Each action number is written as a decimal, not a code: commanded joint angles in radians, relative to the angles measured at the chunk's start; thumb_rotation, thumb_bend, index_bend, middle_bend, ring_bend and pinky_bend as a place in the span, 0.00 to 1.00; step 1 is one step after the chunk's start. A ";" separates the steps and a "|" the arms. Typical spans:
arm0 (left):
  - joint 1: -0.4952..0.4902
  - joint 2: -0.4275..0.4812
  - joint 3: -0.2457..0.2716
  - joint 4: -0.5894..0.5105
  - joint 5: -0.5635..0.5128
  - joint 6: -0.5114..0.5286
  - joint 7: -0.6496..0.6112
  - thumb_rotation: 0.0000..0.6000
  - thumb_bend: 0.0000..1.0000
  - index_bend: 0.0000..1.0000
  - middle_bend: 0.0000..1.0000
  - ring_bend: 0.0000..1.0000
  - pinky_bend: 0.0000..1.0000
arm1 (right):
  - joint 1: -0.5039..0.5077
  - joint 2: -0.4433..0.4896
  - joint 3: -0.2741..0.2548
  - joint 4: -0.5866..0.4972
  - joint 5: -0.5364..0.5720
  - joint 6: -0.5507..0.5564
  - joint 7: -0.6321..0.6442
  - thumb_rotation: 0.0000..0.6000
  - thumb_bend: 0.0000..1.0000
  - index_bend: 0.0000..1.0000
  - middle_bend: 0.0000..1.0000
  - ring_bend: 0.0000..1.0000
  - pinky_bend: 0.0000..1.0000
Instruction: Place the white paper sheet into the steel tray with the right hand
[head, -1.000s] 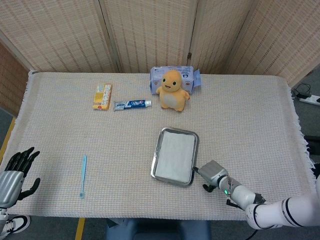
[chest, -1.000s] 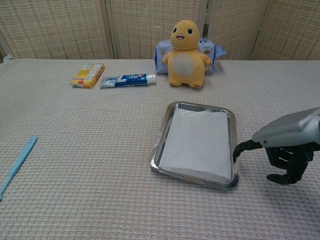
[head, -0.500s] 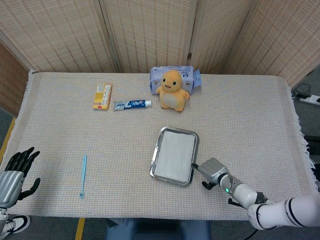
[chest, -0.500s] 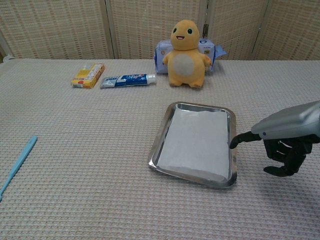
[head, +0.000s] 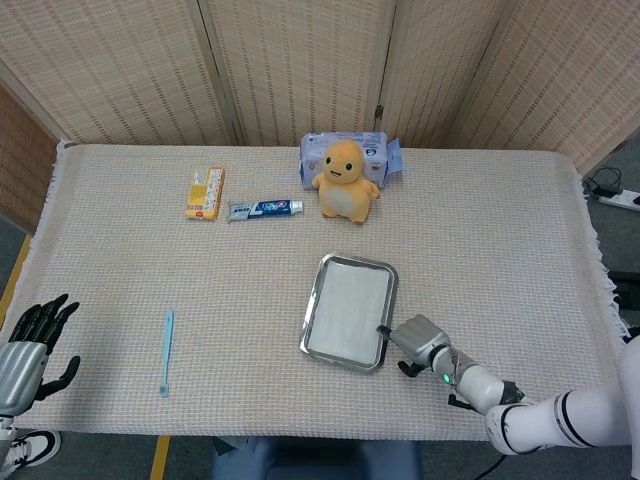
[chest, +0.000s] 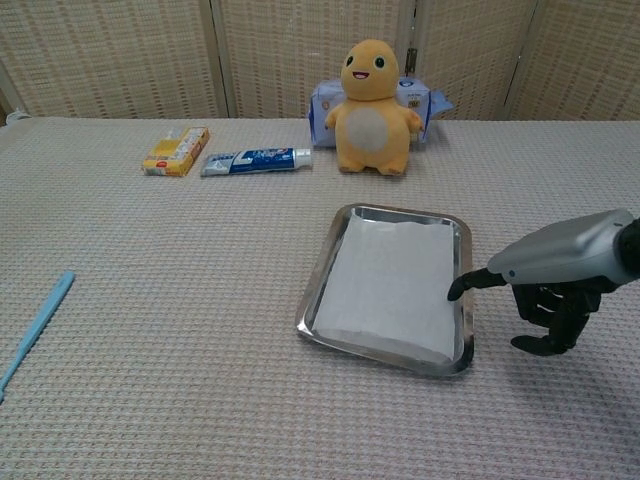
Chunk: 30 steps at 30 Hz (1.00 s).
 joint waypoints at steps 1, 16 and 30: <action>0.000 0.000 0.000 0.000 0.000 0.000 -0.001 1.00 0.51 0.00 0.00 0.05 0.00 | 0.004 -0.010 0.001 0.010 0.007 0.000 0.001 0.75 0.56 0.09 0.85 0.74 0.73; 0.003 0.003 0.000 0.000 0.004 0.007 -0.004 1.00 0.51 0.00 0.00 0.05 0.00 | -0.002 -0.026 0.016 0.028 -0.019 -0.010 0.043 0.75 0.56 0.08 0.85 0.74 0.73; 0.003 -0.016 -0.002 0.011 0.026 0.028 0.020 1.00 0.51 0.00 0.00 0.05 0.00 | -0.348 0.168 0.037 -0.065 -0.538 0.391 0.321 0.78 0.56 0.00 0.22 0.27 0.42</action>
